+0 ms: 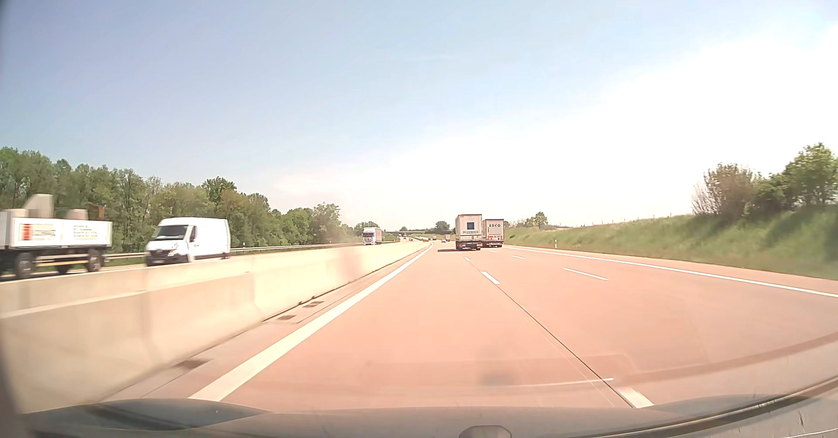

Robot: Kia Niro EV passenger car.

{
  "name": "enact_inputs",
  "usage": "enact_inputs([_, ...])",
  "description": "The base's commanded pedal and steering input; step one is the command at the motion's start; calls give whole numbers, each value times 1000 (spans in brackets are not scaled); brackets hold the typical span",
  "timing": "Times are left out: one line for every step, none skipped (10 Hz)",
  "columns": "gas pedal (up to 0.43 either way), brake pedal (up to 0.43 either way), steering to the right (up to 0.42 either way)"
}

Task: Follow the waypoints while adhering to traffic rules and regulations

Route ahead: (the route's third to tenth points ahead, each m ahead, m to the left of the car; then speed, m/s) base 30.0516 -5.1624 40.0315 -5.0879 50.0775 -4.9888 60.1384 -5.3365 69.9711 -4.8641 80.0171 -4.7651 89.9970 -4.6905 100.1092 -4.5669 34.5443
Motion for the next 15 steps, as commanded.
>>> enact_inputs([280,0,0])
enact_inputs([280,0,0])
enact_inputs([280,0,0])
enact_inputs([280,0,0])
enact_inputs([280,0,0])
enact_inputs([280,0,0])
enact_inputs([280,0,0])
enact_inputs([280,0,0])
enact_inputs([280,0,-1])
enact_inputs([280,0,-1])
enact_inputs([268,0,0])
enact_inputs([268,0,-1])
enact_inputs([268,0,-1])
enact_inputs([268,0,-1])
enact_inputs([268,0,-1])
